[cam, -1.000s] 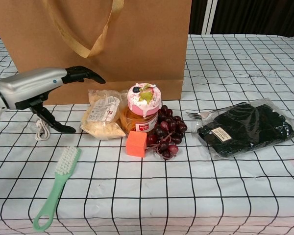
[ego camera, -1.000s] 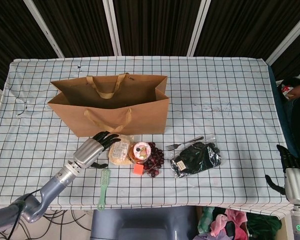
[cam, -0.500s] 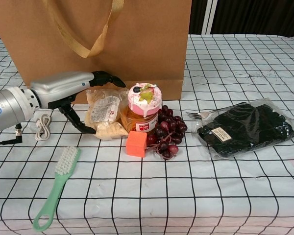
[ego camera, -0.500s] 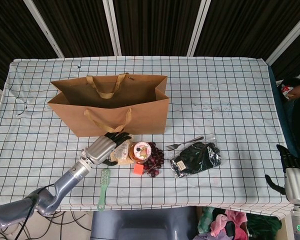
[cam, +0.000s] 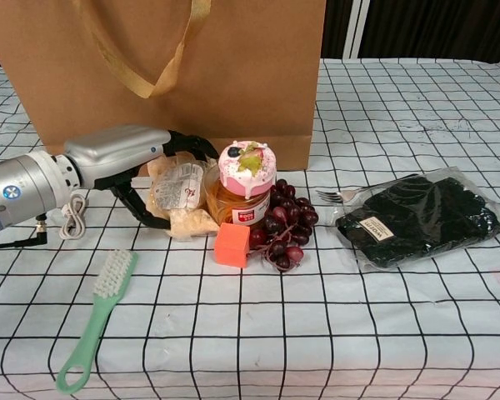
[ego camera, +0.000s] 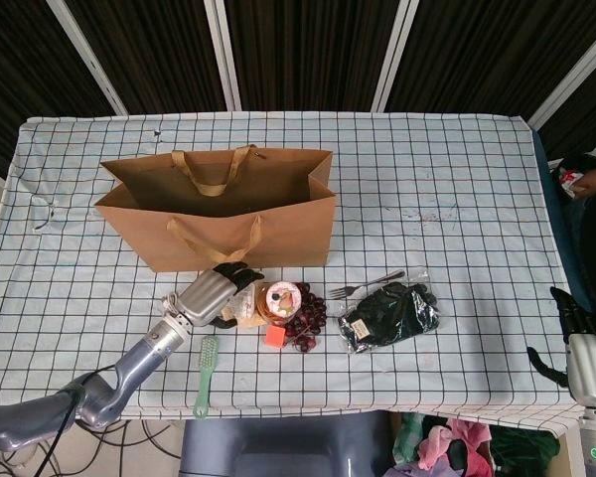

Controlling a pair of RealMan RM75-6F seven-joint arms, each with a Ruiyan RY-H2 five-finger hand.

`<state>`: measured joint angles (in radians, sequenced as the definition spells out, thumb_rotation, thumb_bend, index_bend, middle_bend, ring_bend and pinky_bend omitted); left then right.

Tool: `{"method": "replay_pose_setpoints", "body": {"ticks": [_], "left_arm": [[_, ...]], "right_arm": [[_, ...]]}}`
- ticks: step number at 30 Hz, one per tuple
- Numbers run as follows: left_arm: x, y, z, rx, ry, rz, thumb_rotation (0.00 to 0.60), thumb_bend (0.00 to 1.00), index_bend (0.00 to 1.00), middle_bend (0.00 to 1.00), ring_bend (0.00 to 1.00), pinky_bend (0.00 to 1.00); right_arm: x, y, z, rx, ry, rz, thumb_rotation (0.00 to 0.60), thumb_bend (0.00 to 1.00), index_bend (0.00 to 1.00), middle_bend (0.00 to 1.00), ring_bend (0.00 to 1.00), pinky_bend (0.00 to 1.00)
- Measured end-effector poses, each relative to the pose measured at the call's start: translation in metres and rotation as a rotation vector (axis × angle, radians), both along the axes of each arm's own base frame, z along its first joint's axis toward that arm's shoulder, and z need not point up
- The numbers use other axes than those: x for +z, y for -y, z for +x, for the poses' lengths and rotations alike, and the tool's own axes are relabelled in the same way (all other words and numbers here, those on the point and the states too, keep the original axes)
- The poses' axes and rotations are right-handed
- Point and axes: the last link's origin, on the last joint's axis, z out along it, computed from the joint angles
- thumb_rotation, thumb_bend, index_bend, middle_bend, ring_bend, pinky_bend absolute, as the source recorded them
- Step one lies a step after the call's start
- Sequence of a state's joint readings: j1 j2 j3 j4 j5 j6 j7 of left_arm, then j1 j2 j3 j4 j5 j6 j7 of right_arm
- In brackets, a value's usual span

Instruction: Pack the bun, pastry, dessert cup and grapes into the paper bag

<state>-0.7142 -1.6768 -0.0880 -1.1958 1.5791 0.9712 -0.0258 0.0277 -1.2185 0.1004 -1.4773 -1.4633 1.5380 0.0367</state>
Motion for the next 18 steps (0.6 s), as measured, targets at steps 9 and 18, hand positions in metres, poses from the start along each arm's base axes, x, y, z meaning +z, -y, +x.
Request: {"method": "replay_pose_setpoints", "body": {"ticks": [9, 18], "left_arm": [[0.0002, -0.002, -0.0052, 0.012, -0.017, 0.024, 0.6, 0.29, 0.25, 0.36, 0.28, 0.39], [0.0046, -0.0017, -0.002, -0.004, 0.038, 0.07, 0.6, 0.32, 0.3, 0.41, 0.34, 0.46]], "right_arm": [[-0.0001, 0.0, -0.0004, -0.002, 0.003, 0.005, 0.6, 0.2, 0.04, 0.1, 0.19, 0.23], [0.0008, -0.0001, -0.0005, 0.0, 0.007, 0.007, 0.6, 0.2, 0.04, 0.1, 0.19, 0.23]]}}
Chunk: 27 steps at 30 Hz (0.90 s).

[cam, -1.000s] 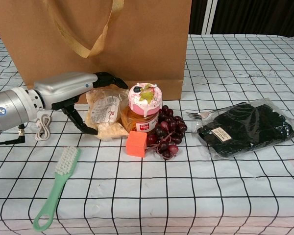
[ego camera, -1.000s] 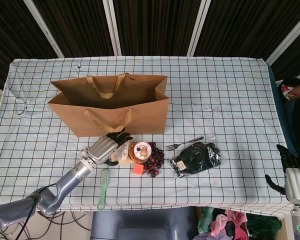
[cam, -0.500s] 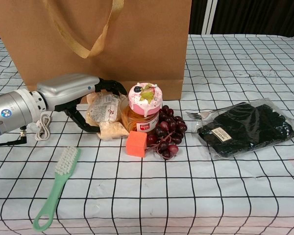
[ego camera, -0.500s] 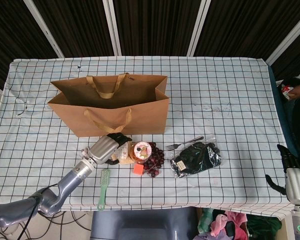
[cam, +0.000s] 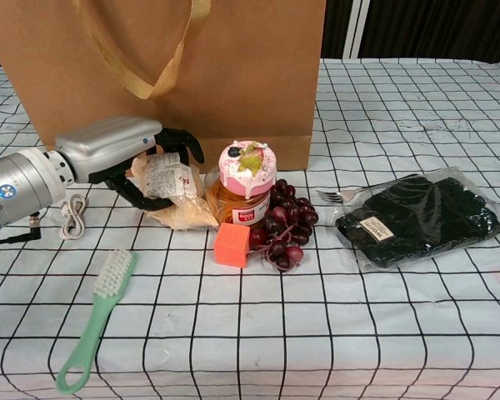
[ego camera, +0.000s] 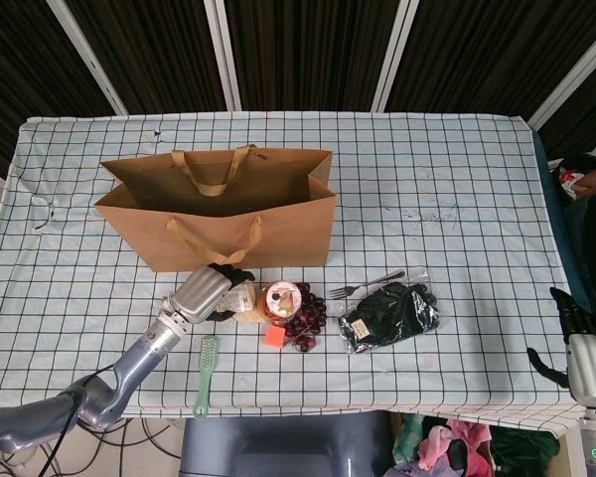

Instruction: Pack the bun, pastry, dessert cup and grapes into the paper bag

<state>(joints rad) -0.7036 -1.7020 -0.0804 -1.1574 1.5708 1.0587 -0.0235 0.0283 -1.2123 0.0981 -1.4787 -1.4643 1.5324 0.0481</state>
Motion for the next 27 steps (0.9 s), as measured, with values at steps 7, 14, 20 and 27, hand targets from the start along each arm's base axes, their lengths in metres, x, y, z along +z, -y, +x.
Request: {"method": "replay_pose_setpoints", "body": {"ticks": [7, 14, 20, 27], "left_arm": [[0.017, 0.007, 0.003, -0.034, 0.069, 0.041, 0.6, 0.32, 0.3, 0.41, 0.34, 0.45], [0.05, 0.029, -0.003, -0.072, 0.113, 0.082, 0.6, 0.32, 0.3, 0.41, 0.34, 0.45], [0.075, 0.055, -0.003, -0.105, 0.115, 0.057, 0.6, 0.32, 0.3, 0.4, 0.34, 0.45], [0.109, 0.082, 0.022, -0.215, 0.211, 0.05, 0.6, 0.32, 0.3, 0.4, 0.34, 0.45]], "right_arm": [[0.001, 0.0, 0.0, 0.002, 0.002, -0.001, 0.6, 0.2, 0.04, 0.1, 0.19, 0.23], [0.001, 0.0, 0.001, 0.005, 0.002, -0.005, 0.6, 0.2, 0.04, 0.1, 0.19, 0.23], [-0.001, 0.0, 0.001, 0.004, -0.004, 0.002, 0.6, 0.2, 0.04, 0.1, 0.19, 0.23], [-0.001, 0.0, 0.001, 0.0, -0.006, -0.003, 0.6, 0.2, 0.04, 0.1, 0.19, 0.23]]}}
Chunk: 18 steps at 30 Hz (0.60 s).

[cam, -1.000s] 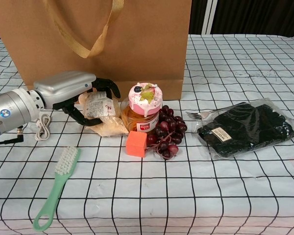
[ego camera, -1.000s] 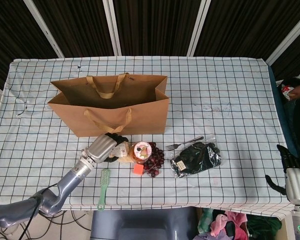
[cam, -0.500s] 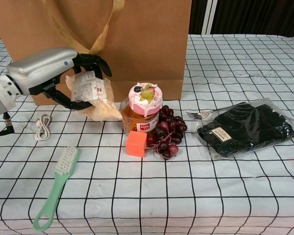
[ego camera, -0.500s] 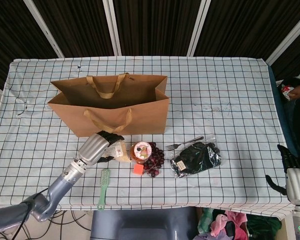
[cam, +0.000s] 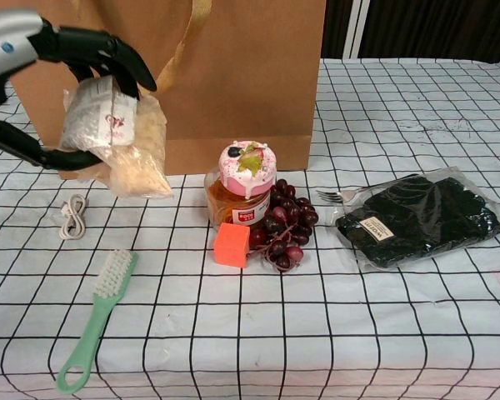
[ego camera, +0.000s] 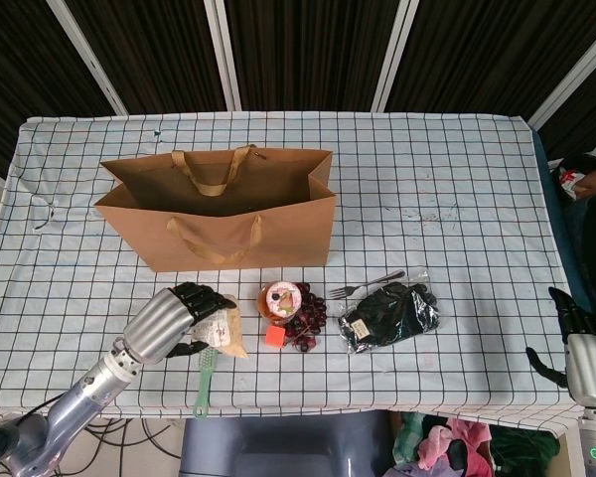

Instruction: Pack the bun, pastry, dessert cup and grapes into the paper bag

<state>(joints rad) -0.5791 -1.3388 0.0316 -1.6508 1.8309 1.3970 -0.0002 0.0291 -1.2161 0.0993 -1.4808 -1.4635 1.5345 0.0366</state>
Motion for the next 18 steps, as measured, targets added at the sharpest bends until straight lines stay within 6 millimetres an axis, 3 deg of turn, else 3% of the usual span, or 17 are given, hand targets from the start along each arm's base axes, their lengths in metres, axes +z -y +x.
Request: {"method": "replay_pose_setpoints", "body": {"ticks": [4, 9, 18], "left_arm": [[0.02, 0.006, 0.016, -0.078, 0.068, 0.042, 0.6, 0.32, 0.3, 0.4, 0.34, 0.45], [0.043, -0.005, 0.04, -0.147, 0.136, 0.152, 0.6, 0.32, 0.32, 0.4, 0.34, 0.45], [0.085, -0.061, 0.085, -0.1, 0.221, 0.322, 0.6, 0.31, 0.31, 0.39, 0.34, 0.44]], "right_arm": [[0.0, 0.0, 0.0, -0.001, -0.001, 0.001, 0.6, 0.2, 0.03, 0.1, 0.19, 0.23], [-0.001, 0.0, 0.0, -0.003, -0.003, 0.003, 0.6, 0.2, 0.03, 0.1, 0.19, 0.23], [-0.004, 0.0, -0.001, -0.012, -0.009, 0.015, 0.6, 0.2, 0.03, 0.1, 0.19, 0.23]]}}
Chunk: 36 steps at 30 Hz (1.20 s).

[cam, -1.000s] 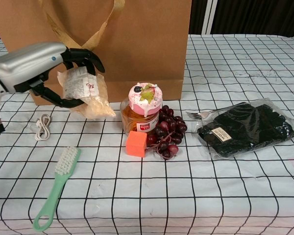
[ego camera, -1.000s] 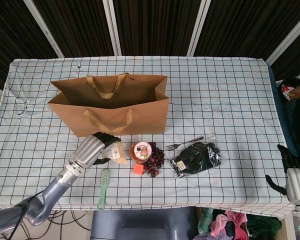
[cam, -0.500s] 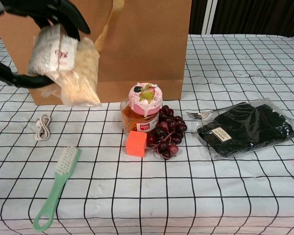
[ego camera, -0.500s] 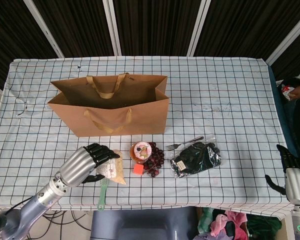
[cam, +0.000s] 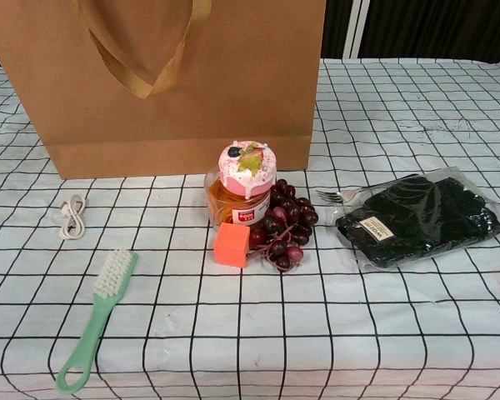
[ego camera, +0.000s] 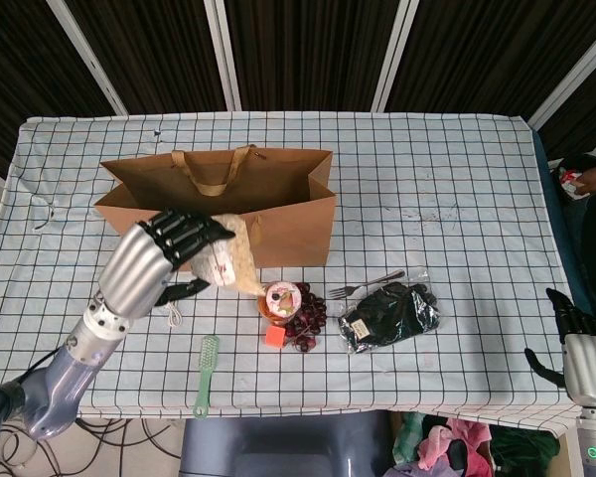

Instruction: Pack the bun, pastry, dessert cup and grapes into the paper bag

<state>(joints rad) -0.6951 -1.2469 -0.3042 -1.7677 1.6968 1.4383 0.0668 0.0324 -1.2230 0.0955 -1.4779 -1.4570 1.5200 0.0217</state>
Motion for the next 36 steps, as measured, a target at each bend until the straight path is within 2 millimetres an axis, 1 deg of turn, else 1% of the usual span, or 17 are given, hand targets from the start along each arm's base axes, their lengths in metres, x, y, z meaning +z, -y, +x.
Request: {"method": "replay_pose_setpoints", "body": {"ticks": [2, 5, 10, 11, 14, 16, 17, 19, 21, 22, 27, 31, 34, 36], "left_arm": [[0.009, -0.018, 0.009, 0.035, 0.032, 0.018, 0.6, 0.31, 0.3, 0.39, 0.34, 0.44], [0.015, -0.042, 0.018, 0.082, 0.062, 0.041, 0.6, 0.31, 0.3, 0.39, 0.34, 0.43], [0.01, -0.068, 0.018, 0.147, 0.051, 0.067, 0.6, 0.3, 0.29, 0.38, 0.33, 0.43], [0.007, -0.075, 0.016, 0.169, 0.049, 0.062, 0.6, 0.28, 0.28, 0.38, 0.32, 0.43], [-0.002, -0.087, 0.013, 0.218, 0.026, 0.043, 0.6, 0.16, 0.22, 0.32, 0.27, 0.4], [-0.006, -0.091, 0.009, 0.24, 0.008, 0.03, 0.6, 0.07, 0.15, 0.23, 0.19, 0.34], [-0.009, -0.092, 0.006, 0.255, -0.006, 0.022, 0.6, 0.05, 0.13, 0.2, 0.15, 0.31], [-0.011, -0.094, 0.003, 0.278, -0.024, 0.018, 0.6, 0.01, 0.09, 0.14, 0.05, 0.17], [-0.013, -0.095, 0.0, 0.309, -0.043, 0.014, 0.6, 0.0, 0.08, 0.11, 0.0, 0.08], [-0.013, -0.095, -0.001, 0.32, -0.051, 0.01, 0.6, 0.0, 0.07, 0.1, 0.0, 0.07], [-0.011, -0.087, -0.001, 0.317, -0.067, 0.008, 0.6, 0.0, 0.07, 0.1, 0.0, 0.07], [-0.001, -0.072, -0.002, 0.282, -0.047, 0.034, 0.6, 0.02, 0.07, 0.12, 0.05, 0.1], [0.012, -0.055, -0.016, 0.271, -0.06, 0.104, 0.6, 0.02, 0.08, 0.13, 0.06, 0.11], [0.022, -0.042, -0.033, 0.29, -0.098, 0.182, 0.6, 0.02, 0.09, 0.14, 0.06, 0.11]], "right_arm": [[-0.001, 0.0, 0.0, -0.002, -0.002, 0.002, 0.6, 0.2, 0.03, 0.1, 0.19, 0.23], [-0.003, 0.001, -0.001, -0.007, -0.006, 0.009, 0.6, 0.2, 0.03, 0.1, 0.19, 0.23], [-0.006, 0.001, -0.001, -0.005, -0.013, 0.018, 0.6, 0.2, 0.03, 0.1, 0.19, 0.23], [-0.006, 0.001, -0.001, -0.004, -0.013, 0.017, 0.6, 0.2, 0.03, 0.1, 0.19, 0.23], [-0.005, 0.001, -0.001, -0.005, -0.013, 0.009, 0.6, 0.2, 0.03, 0.1, 0.19, 0.23], [-0.005, 0.001, -0.001, -0.007, -0.012, 0.007, 0.6, 0.2, 0.03, 0.1, 0.19, 0.23], [-0.004, 0.001, -0.001, -0.008, -0.012, 0.006, 0.6, 0.2, 0.03, 0.1, 0.19, 0.23], [-0.004, 0.001, -0.001, -0.008, -0.012, 0.006, 0.6, 0.2, 0.03, 0.1, 0.19, 0.23], [-0.004, 0.001, -0.001, -0.007, -0.012, 0.005, 0.6, 0.2, 0.03, 0.1, 0.19, 0.23], [-0.004, 0.001, -0.001, -0.007, -0.012, 0.004, 0.6, 0.2, 0.03, 0.1, 0.19, 0.23], [-0.002, 0.001, -0.001, -0.005, -0.008, -0.005, 0.6, 0.2, 0.03, 0.1, 0.19, 0.23], [0.0, 0.0, -0.002, -0.005, -0.006, -0.009, 0.6, 0.2, 0.04, 0.1, 0.19, 0.23], [0.001, -0.001, -0.002, -0.007, -0.006, -0.007, 0.6, 0.2, 0.04, 0.1, 0.19, 0.23], [0.0, -0.001, -0.002, -0.008, -0.007, -0.003, 0.6, 0.2, 0.04, 0.1, 0.19, 0.23]]}}
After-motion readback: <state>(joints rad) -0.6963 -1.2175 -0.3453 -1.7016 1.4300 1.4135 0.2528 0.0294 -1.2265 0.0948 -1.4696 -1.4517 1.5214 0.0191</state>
